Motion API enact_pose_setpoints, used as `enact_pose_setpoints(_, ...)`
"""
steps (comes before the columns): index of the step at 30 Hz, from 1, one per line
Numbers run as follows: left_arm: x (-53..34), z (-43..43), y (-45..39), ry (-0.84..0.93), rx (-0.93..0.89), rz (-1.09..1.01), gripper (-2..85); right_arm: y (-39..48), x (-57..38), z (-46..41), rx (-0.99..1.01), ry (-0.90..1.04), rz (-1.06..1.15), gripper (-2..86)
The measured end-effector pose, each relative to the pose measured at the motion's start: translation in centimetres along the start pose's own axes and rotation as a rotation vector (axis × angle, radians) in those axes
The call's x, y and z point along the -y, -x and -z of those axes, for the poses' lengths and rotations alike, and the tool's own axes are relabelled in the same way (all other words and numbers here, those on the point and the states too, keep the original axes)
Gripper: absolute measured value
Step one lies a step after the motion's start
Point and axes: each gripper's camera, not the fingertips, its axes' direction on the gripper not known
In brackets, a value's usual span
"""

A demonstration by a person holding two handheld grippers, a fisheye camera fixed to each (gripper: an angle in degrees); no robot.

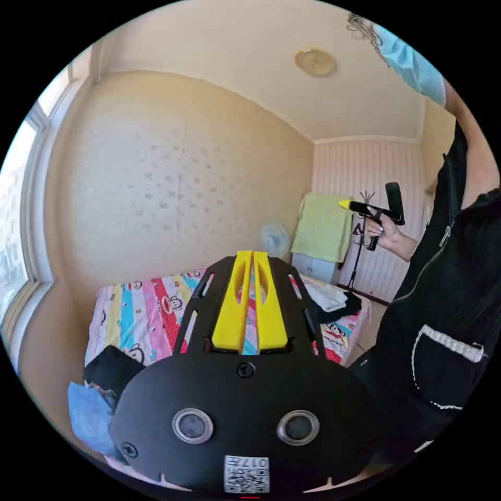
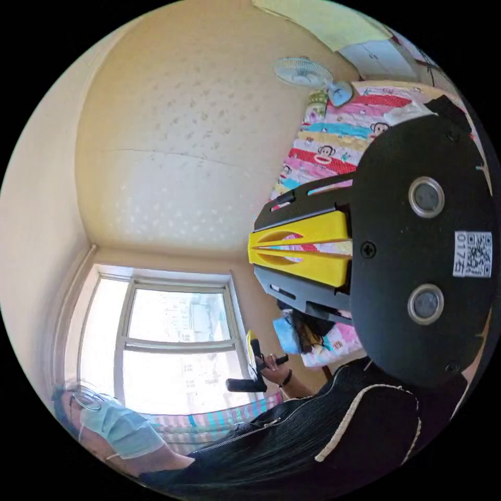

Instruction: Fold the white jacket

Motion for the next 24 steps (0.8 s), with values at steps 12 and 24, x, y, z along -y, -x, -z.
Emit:
enact_pose_setpoints(12, 12.8, -10.6, -11.4, -0.201, -0.495, -0.223, 3.0, 10.4, -8.8, 32.2, -0.763, -0.526, 0.052, 3.7)
enact_pose_setpoints(24, 24.8, -31.0, -20.8, -0.222, -1.184, 0.05, 7.3, 4.5, -13.8, 41.5, -0.99, -0.42, -0.1, 2.1)
